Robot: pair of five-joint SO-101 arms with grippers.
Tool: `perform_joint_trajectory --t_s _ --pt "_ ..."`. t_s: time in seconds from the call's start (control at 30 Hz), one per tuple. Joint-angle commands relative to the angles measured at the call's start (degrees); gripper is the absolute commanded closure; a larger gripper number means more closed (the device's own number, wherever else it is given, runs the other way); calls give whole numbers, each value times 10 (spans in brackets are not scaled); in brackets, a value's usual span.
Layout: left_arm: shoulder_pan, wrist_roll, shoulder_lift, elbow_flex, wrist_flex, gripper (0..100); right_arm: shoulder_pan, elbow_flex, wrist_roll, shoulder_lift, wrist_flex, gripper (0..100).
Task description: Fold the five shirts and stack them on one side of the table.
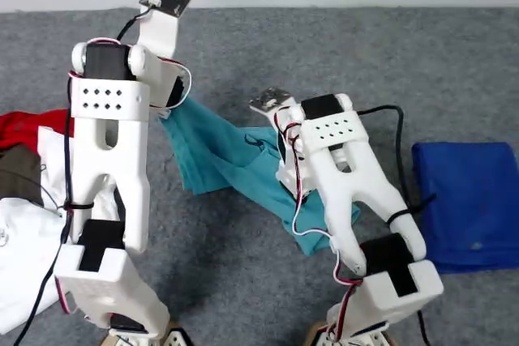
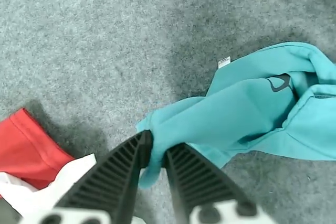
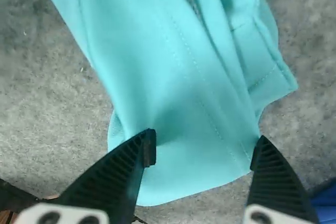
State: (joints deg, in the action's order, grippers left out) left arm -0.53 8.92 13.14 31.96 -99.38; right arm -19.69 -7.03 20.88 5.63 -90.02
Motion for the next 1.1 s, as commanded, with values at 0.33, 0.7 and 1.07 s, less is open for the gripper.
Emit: perform_joint_trajectory --t_s 0.33,0.7,1.07 --pt "2 9 -25 1 -11 987 21 -8 10 2 19 992" --pt "1 9 -25 -62 -10 987 22 33 10 -32 14 989" --pt "3 6 -30 15 -11 987 95 218 5 -207 70 989"
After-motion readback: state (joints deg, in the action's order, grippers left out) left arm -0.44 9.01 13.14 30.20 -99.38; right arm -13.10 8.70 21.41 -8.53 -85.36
